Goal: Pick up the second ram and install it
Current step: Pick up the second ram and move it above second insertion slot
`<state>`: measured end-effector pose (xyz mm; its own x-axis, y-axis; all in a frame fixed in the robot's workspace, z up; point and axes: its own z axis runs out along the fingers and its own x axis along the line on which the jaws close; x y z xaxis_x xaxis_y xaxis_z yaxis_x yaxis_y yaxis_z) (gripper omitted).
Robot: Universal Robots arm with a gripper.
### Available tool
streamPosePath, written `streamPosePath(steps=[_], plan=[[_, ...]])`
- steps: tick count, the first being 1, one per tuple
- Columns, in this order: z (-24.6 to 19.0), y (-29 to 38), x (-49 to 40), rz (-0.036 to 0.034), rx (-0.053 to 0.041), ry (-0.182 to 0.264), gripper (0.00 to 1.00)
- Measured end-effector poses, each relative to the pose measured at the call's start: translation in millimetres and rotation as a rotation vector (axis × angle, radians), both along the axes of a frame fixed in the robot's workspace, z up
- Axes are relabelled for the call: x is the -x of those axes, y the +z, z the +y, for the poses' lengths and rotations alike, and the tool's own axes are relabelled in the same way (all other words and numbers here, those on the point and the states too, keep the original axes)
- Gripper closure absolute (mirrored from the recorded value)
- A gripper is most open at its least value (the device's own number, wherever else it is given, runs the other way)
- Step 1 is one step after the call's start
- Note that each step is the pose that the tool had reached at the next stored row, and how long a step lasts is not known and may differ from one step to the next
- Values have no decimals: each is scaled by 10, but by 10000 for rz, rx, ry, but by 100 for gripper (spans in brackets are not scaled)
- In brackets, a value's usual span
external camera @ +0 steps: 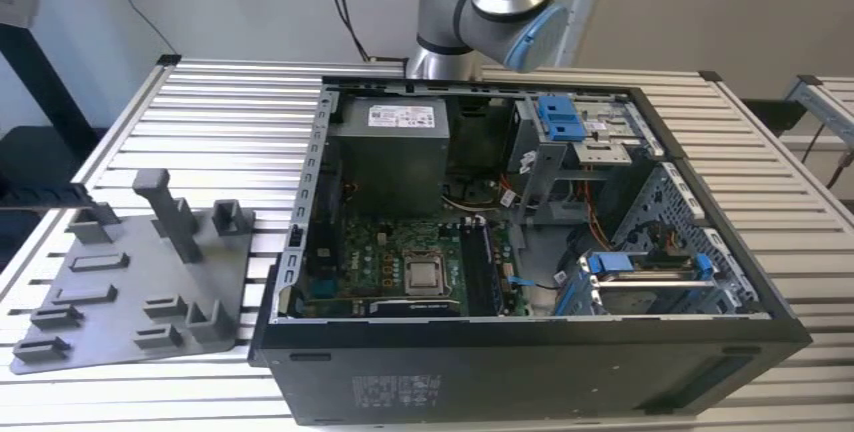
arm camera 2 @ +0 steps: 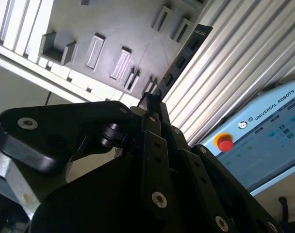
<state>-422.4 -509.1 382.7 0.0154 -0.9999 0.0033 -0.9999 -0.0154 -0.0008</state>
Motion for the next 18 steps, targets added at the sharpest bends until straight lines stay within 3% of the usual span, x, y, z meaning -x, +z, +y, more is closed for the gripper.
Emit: streamPosePath(steps=[12,18], plan=[[0,100,0,-1,-1,0,86],[0,184,0,-1,-2,0,86]])
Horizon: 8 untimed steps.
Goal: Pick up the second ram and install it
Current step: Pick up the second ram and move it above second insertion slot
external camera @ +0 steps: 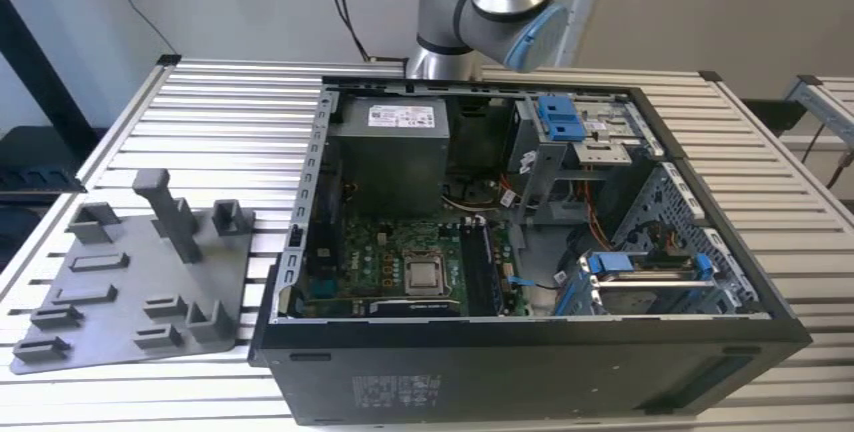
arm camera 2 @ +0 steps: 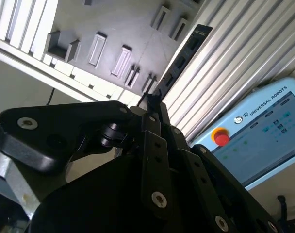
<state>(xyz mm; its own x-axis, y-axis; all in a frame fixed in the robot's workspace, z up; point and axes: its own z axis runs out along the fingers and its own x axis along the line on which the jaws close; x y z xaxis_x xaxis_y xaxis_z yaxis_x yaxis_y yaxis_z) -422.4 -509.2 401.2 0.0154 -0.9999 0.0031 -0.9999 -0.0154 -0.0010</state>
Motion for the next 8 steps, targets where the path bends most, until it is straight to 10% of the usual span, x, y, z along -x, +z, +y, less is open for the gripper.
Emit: streamPosePath(steps=[8], plan=[[0,3,-67,10,2,0,86]])
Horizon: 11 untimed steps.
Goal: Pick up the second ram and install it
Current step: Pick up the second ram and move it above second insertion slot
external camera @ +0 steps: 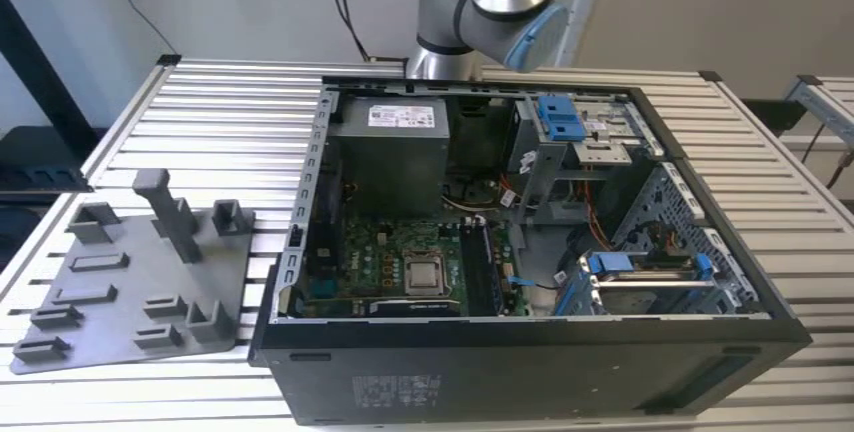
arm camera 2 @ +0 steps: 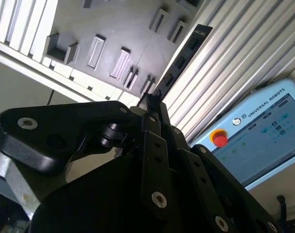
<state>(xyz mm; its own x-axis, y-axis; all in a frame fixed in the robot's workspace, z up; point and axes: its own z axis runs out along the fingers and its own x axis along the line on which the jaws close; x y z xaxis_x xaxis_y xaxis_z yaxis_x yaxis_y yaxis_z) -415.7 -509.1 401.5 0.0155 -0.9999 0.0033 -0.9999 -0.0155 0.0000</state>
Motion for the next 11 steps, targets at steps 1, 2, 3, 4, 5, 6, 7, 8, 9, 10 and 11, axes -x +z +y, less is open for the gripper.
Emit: streamPosePath(steps=[1,2,3,4,5,6,7,8,9,10,11], plan=[[0,0,-16,2,-1,0,86],[0,-1,-30,3,-1,0,86],[0,-1,-46,4,-1,0,86],[0,-1,-65,7,-1,0,86],[0,-1,-92,12,-2,0,86],[0,-1,-124,20,-1,0,86],[0,-1,-159,29,-1,0,86],[0,0,-194,38,-1,0,86],[0,-1,-231,49,-1,0,86],[0,-1,-263,63,-1,1,86],[0,2,-284,85,-1,0,86]])
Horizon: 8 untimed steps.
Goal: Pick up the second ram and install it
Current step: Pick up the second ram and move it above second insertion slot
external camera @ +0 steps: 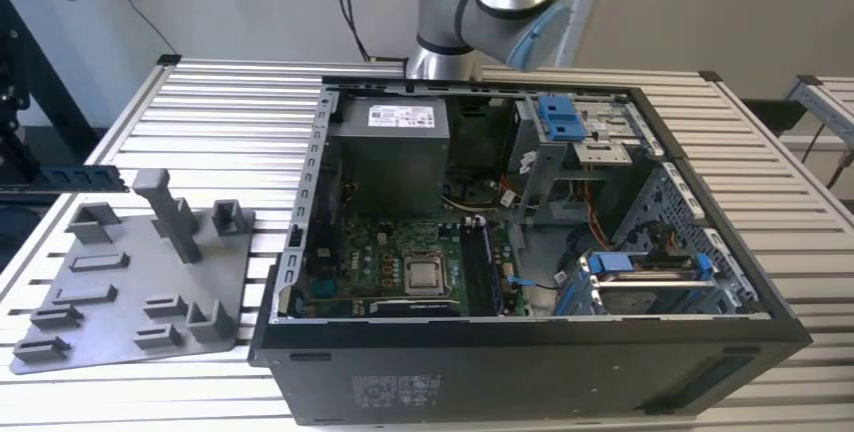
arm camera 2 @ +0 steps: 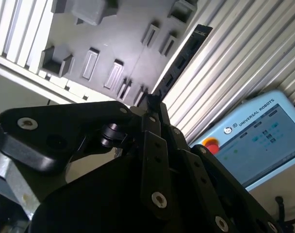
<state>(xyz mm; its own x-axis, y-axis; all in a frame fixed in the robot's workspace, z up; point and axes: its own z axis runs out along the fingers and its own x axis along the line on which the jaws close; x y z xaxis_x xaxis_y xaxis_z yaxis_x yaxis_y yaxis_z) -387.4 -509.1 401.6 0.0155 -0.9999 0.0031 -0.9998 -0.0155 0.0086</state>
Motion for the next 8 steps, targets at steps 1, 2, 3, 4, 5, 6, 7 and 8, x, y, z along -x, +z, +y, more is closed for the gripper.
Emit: streamPosePath(steps=[1,2,3,4,5,6,7,8], plan=[[0,7,-9,28,-2,0,86],[0,20,-11,52,1,0,86],[1,42,-11,64,2,-2,86],[1,73,-12,64,0,-2,86],[0,97,-13,66,0,-1,86],[0,103,-16,64,-2,0,86],[-1,102,-24,62,-2,2,86],[0,104,-36,64,-1,1,86]])
